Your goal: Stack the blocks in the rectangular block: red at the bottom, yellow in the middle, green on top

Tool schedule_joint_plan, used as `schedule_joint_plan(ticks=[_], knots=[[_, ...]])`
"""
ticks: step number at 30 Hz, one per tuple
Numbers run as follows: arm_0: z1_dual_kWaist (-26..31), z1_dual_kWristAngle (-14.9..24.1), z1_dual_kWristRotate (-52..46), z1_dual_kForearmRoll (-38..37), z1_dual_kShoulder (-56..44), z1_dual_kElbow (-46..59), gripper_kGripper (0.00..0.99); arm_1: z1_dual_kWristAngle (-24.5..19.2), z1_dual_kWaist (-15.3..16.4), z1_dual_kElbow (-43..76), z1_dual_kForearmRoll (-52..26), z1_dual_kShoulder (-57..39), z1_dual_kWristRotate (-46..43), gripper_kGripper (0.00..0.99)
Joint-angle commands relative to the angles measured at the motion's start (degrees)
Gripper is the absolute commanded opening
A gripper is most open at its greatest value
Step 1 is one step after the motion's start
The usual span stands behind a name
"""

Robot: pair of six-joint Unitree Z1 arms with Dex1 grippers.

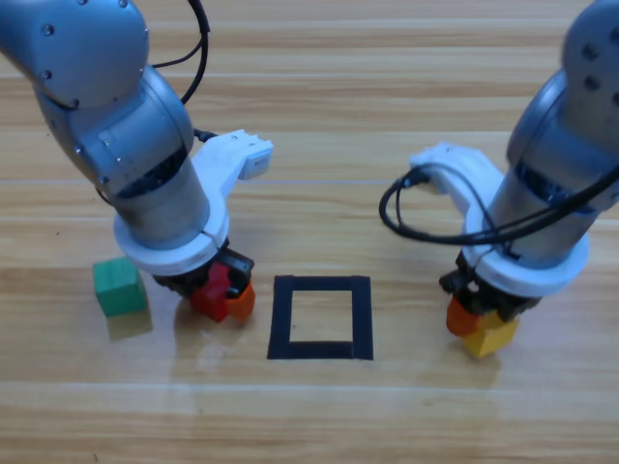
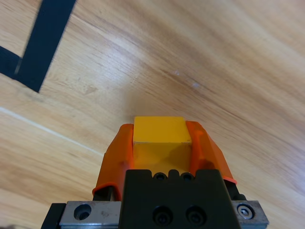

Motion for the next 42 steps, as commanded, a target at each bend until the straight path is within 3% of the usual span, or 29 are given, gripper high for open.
schedule_joint_plan(ticks=[1,6,10,12,17,21,24,32,42], knots=[[-1.3,1.4,-0.1,-1.3,2.2,1.2,0.897,0.2,-1.3,1.1,0.6,-4.7,1.5,0.0],[-1.3,1.8,0.0,-2.5,2.9,1.7,0.772,0.1,-1.3,0.8,0.6,-5.0,1.7,0.0],[-1.3,1.9,0.0,-3.9,3.0,3.1,0.758,0.4,-1.3,0.7,0.6,-5.0,1.6,0.0],[-1.3,1.9,0.3,-4.6,3.1,3.7,0.687,0.5,-1.3,0.5,0.6,-5.1,1.6,0.0],[-1.3,1.9,0.4,-5.9,3.7,4.6,0.673,0.5,-1.3,0.7,0.6,-6.2,1.6,0.0],[-1.3,1.9,0.4,-5.9,3.0,4.5,0.305,0.2,-1.3,0.9,0.6,-7.6,1.6,0.0],[-1.3,2.4,0.4,-5.5,1.7,4.3,0.12,0.2,-1.3,1.0,0.6,-8.4,1.8,0.0],[-1.7,4.4,-3.7,-3.1,-4.7,3.6,0.087,-0.9,-1.3,1.3,0.6,-10.9,2.3,0.0],[-5.9,6.8,-21.8,12.2,-5.7,-10.2,0.063,-0.7,-2.8,1.0,0.9,-11.1,4.5,0.0]])
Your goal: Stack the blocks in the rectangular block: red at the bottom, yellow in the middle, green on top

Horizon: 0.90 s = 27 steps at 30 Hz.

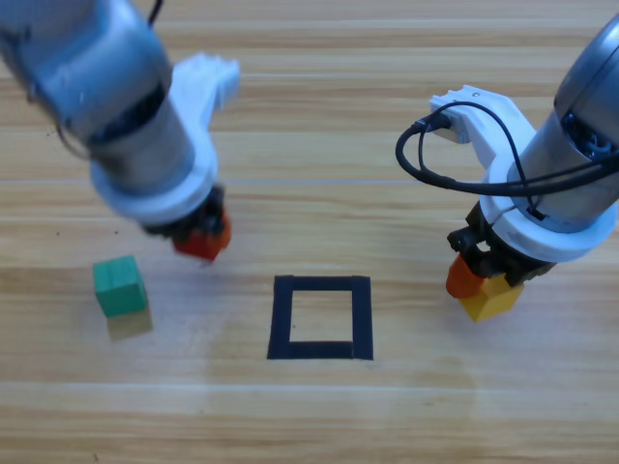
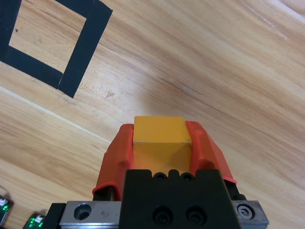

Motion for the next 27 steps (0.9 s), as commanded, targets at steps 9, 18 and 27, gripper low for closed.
schedule_joint_plan(ticks=[9,18,27], knots=[[-6.0,-1.6,-23.1,10.6,2.8,-8.4,0.064,-0.4,-3.2,1.0,0.9,-4.5,1.3,0.0],[-9.0,-3.8,-30.9,11.8,7.6,-11.6,0.064,-0.6,-3.2,1.0,0.9,-4.4,1.3,0.0],[-10.7,-4.1,-29.2,12.8,15.5,-18.3,0.066,-0.7,-3.2,1.0,0.9,-4.3,1.3,0.0]])
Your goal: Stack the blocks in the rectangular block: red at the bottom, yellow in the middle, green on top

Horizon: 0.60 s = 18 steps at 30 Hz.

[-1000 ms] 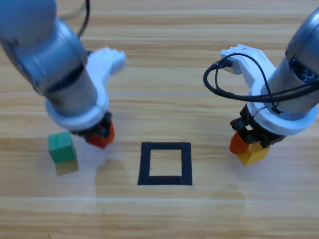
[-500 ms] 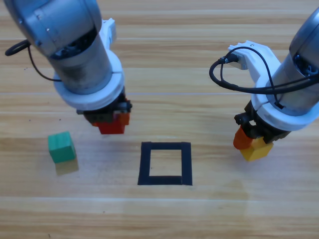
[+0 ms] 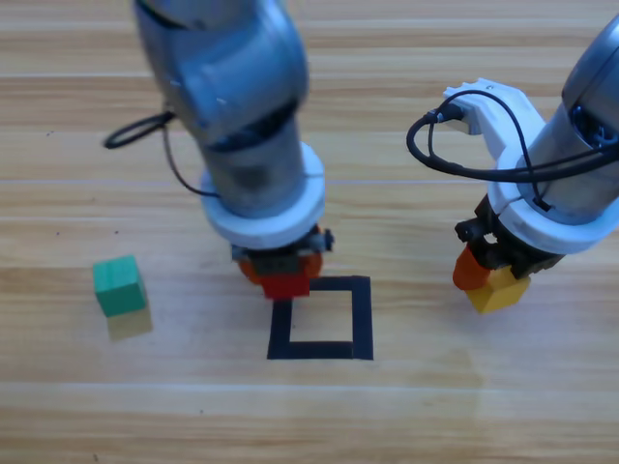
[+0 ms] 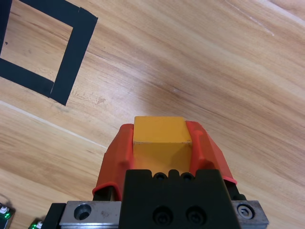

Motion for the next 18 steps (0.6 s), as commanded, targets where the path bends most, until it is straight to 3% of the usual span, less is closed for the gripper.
schedule_joint_plan(ticks=[1,18], knots=[[-2.4,0.3,0.9,0.6,6.1,-2.5,0.066,-0.7,-1.6,1.0,0.9,-4.2,0.2,0.0],[-2.6,0.2,3.9,1.0,14.1,-7.7,0.066,-0.6,-1.6,1.0,0.9,-3.8,-0.2,0.0]])
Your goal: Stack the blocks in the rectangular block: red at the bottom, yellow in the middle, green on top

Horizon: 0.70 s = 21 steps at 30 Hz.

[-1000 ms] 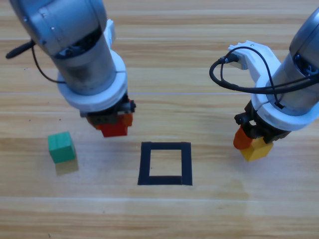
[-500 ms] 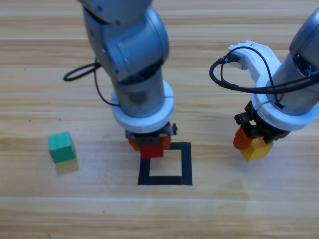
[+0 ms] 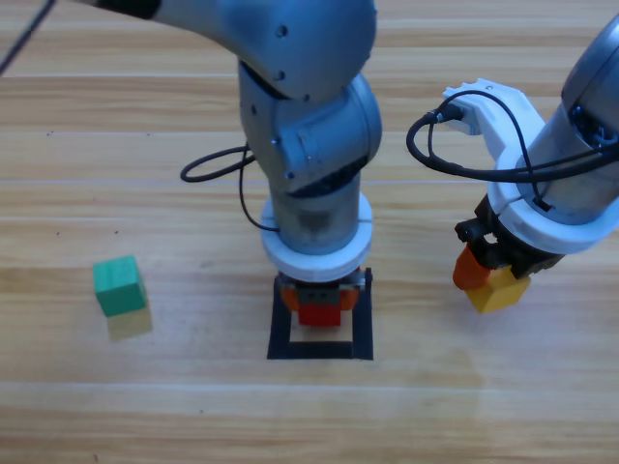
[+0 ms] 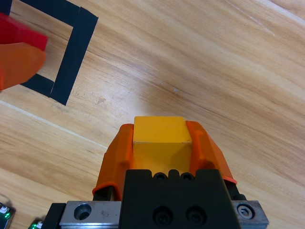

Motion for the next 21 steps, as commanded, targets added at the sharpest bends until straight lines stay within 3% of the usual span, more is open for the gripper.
schedule_joint_plan(ticks=[1,21], knots=[[-1.0,0.1,0.9,0.7,3.7,-0.6,0.066,-0.6,-1.6,0.9,0.8,-3.8,-0.2,0.0],[-1.0,1.1,0.3,0.6,4.4,-0.8,0.066,-0.4,-1.6,1.0,0.6,-3.4,-0.3,0.0]])
